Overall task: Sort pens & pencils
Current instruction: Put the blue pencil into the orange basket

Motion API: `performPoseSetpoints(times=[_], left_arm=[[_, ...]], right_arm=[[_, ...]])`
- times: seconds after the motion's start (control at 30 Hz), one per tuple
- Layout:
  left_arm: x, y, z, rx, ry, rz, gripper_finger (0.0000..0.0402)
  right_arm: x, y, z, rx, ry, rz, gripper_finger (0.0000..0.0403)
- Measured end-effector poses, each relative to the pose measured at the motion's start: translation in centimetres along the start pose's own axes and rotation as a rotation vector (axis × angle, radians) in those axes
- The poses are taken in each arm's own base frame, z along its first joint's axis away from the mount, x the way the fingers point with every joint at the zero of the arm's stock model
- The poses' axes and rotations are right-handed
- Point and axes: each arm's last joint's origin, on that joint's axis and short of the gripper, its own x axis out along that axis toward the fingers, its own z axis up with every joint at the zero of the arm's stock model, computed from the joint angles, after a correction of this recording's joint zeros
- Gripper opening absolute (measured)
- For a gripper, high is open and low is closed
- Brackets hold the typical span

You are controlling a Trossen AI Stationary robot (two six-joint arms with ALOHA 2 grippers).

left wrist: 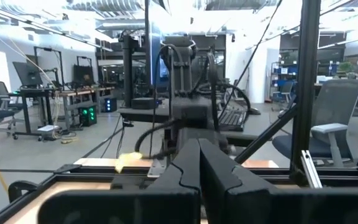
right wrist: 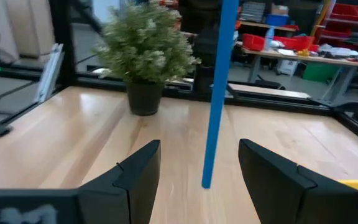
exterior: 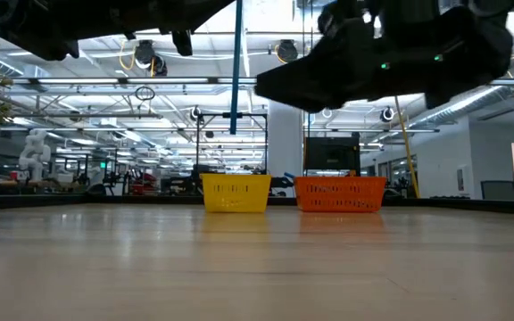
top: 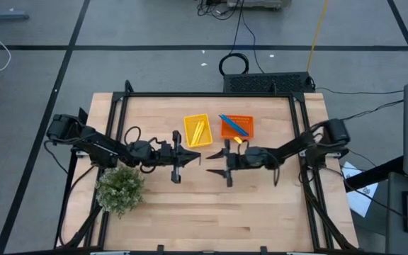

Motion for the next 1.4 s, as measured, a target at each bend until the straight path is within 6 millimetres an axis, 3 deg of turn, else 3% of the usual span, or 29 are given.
performPoseSetpoints(times=[0.17, 0.57, 0.7, 0.87, 0.93, 1.17, 1.4], left_arm=[[0.0, -0.2, 0.1, -0.002, -0.005, -0.005, 0.0], [0.0, -0.2, 0.1, -0.003, -0.013, -0.005, 0.0], [0.0, -0.2, 0.1, -0.001, -0.012, -0.005, 0.0], [0.0, -0.2, 0.1, 0.02, -0.007, -0.001, 0.0], [0.0, -0.1, 0.1, 0.015, -0.005, 0.003, 0.0002], [-0.1, -0.1, -0.2, -0.004, 0.033, 0.011, 0.006], [-1.0, 0.3, 0.8, 0.0, 0.141, 0.05, 0.0138]], right_arm=[[2.2, -0.4, -0.6, 0.072, -0.045, -0.053, 0.0206], [3.6, -0.6, -0.6, 0.168, -0.06, -0.044, 0.0198], [3.9, -0.6, -0.6, 0.178, -0.037, -0.043, 0.0146], [4.0, -0.6, -0.7, 0.18, -0.019, -0.037, 0.0023], [3.9, -0.5, -0.7, 0.181, -0.017, -0.032, 0.0017], [2.8, -0.7, 0.1, 0.156, 0.054, -0.038, 0.001], [-1.8, -1.3, 1.4, 0.124, 0.037, -0.08, 0.001]])
